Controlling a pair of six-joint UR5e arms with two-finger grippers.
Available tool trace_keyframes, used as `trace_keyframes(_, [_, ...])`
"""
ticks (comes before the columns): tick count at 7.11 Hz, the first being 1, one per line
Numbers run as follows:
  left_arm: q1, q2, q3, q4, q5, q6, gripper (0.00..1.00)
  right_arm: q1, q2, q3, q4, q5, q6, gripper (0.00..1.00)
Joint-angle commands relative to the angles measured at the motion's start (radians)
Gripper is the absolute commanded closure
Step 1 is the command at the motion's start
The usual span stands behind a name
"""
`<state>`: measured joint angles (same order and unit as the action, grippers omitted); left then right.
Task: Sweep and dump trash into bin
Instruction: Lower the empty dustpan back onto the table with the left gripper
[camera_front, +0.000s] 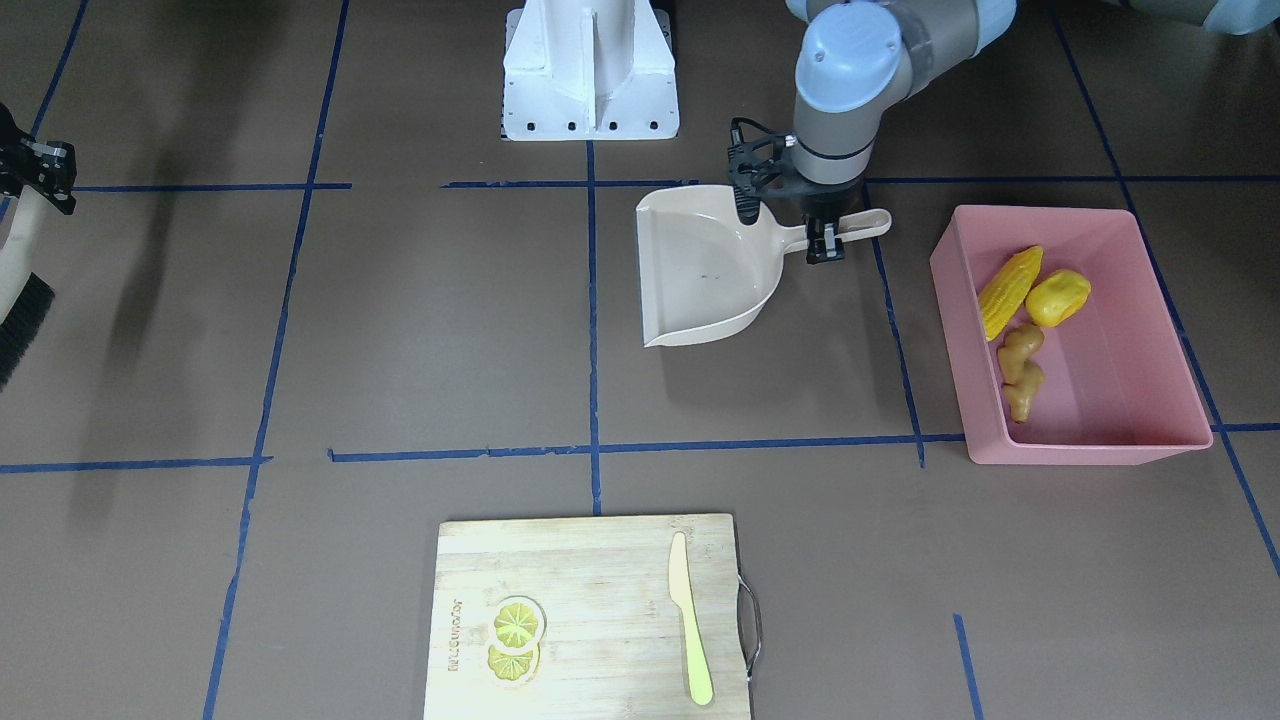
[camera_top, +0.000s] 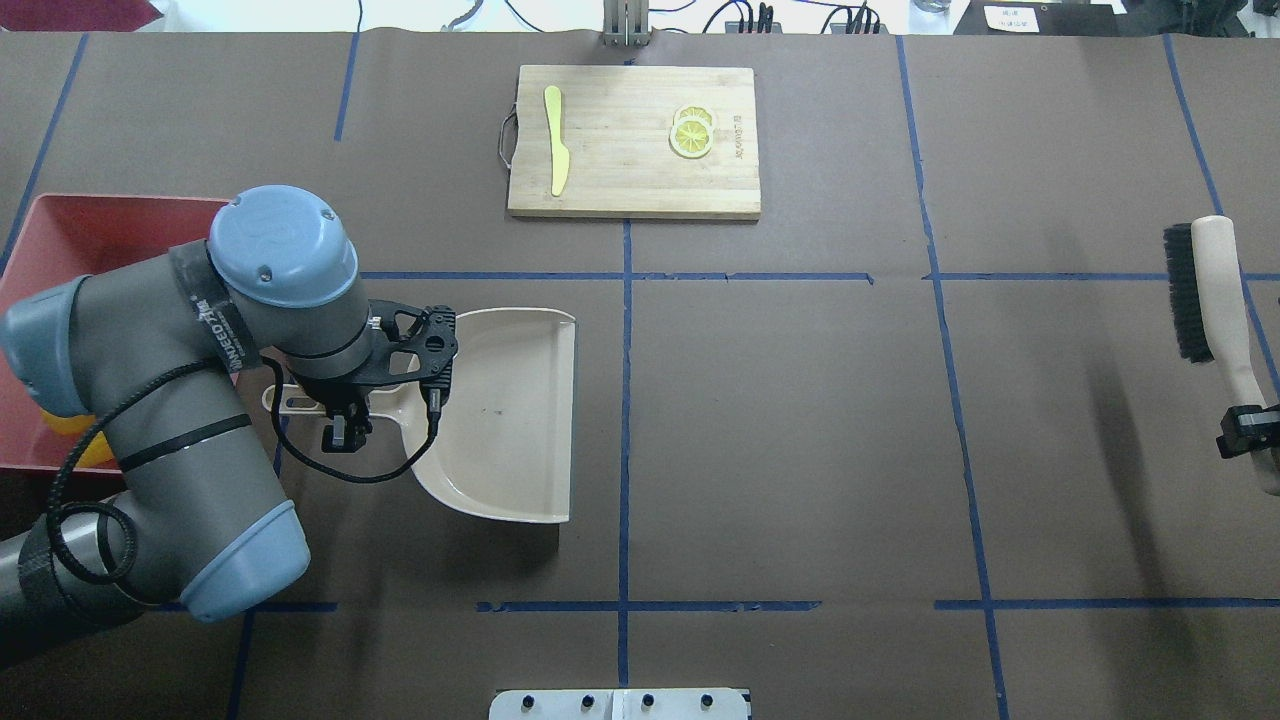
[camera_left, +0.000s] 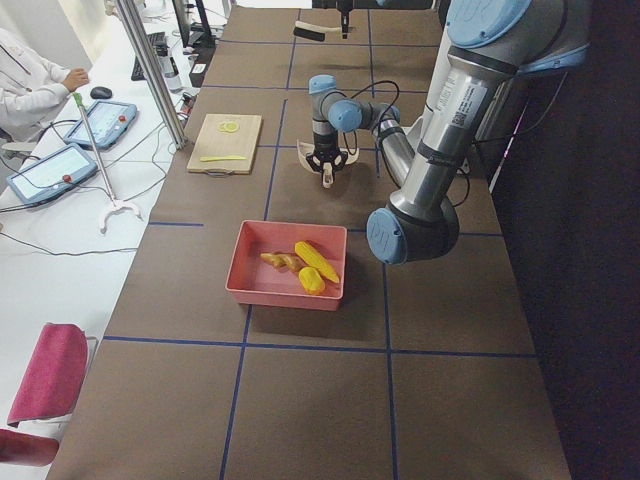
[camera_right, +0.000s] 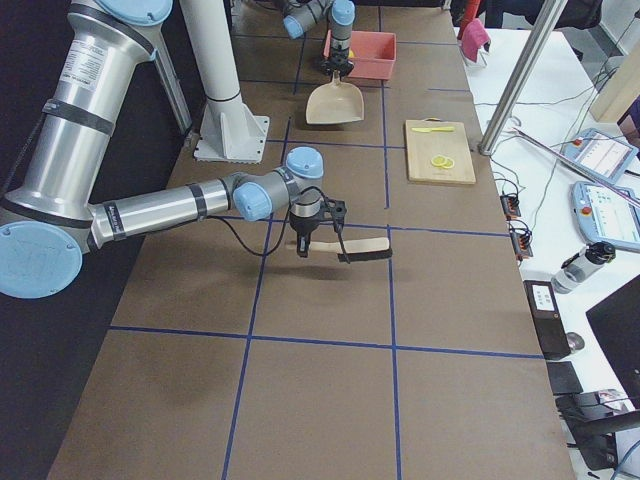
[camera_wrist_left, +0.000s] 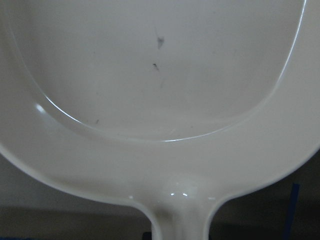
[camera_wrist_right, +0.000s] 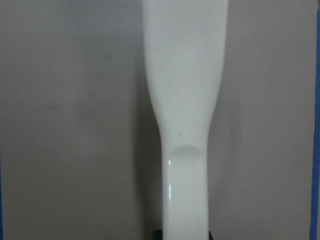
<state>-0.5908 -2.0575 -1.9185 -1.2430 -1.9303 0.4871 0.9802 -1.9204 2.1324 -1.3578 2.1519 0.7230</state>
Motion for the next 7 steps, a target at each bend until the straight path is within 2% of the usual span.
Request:
trace_keyframes(1, [0.011, -0.027, 0.062, -0.048, 0.008, -0.007, 1.00, 0.000, 0.000, -0.008, 0.051, 0.000, 0.051, 1.00])
trace_keyframes(5, [0.039, -0.032, 0.090, -0.065, 0.008, -0.101, 0.97, -0.002, 0.000, -0.011, 0.059, 0.000, 0.055, 1.00])
trace_keyframes(7, [0.060, -0.030, 0.116, -0.143, 0.013, -0.094, 0.94, -0.002, 0.000, -0.012, 0.059, 0.000, 0.055, 1.00])
